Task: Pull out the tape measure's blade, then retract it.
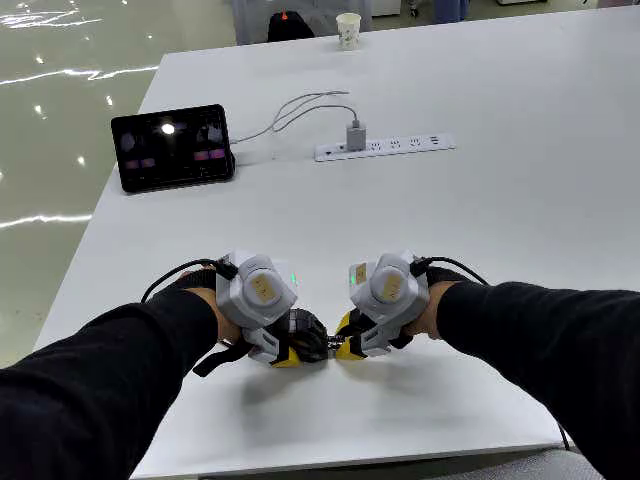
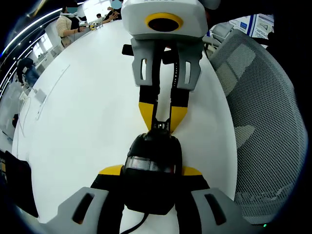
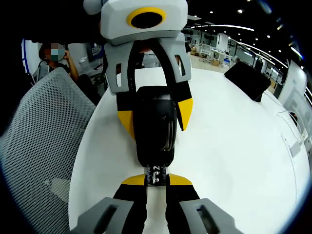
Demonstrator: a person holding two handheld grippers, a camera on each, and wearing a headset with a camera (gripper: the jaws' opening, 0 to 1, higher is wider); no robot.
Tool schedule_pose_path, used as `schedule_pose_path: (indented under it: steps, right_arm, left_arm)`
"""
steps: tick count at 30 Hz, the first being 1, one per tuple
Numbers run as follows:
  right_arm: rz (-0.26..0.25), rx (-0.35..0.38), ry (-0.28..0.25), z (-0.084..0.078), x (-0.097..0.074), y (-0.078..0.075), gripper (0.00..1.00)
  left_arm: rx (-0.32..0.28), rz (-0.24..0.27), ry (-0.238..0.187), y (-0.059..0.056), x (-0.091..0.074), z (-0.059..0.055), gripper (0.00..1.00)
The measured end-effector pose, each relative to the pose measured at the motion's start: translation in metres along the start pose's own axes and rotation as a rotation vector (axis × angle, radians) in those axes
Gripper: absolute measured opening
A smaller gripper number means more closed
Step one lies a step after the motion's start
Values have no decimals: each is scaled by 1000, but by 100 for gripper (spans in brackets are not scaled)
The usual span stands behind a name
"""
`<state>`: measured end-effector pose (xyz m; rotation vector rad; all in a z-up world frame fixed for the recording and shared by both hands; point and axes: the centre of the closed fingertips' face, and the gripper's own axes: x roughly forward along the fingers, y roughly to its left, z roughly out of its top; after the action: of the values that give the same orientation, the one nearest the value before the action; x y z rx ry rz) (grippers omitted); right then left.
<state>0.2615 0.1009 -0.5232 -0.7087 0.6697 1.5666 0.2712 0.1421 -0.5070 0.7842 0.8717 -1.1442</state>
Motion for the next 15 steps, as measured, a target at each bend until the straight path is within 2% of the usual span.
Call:
schedule_pose_path:
  steps: [15]
  right_arm:
    - [3, 1, 18, -9, -6, 0, 10]
  left_arm:
    - [-7, 1, -3, 0, 1, 1, 35]
